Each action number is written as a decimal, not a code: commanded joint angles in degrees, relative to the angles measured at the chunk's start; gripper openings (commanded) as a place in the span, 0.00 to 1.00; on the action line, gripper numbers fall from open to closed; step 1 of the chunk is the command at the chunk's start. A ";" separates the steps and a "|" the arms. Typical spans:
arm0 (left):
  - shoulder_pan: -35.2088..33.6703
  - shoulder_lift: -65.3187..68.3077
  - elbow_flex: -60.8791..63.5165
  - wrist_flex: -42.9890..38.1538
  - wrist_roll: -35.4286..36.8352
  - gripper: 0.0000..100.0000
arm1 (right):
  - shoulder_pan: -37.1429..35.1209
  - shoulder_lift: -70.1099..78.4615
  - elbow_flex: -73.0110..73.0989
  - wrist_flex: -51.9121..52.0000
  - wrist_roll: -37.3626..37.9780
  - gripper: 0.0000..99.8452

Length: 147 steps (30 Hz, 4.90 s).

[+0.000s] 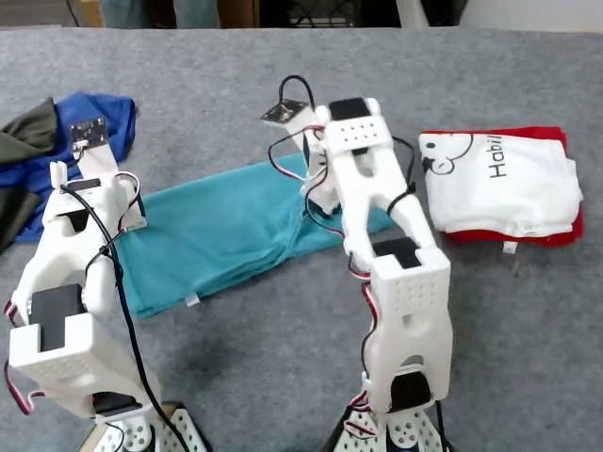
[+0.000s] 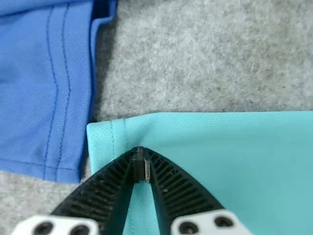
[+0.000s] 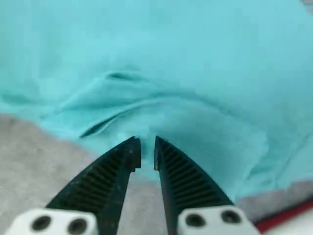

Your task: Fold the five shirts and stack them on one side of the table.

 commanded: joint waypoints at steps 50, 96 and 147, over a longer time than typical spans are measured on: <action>-12.97 -45.27 26.68 19.96 -8.79 0.26 | 10.11 -34.33 15.16 -6.24 9.67 0.07; 2.42 -8.00 5.05 22.33 -2.90 0.03 | 25.67 -34.51 -4.62 -5.98 18.55 0.07; 53.23 24.62 -69.14 24.97 20.75 0.03 | 39.56 -34.77 -6.99 -6.24 21.19 0.07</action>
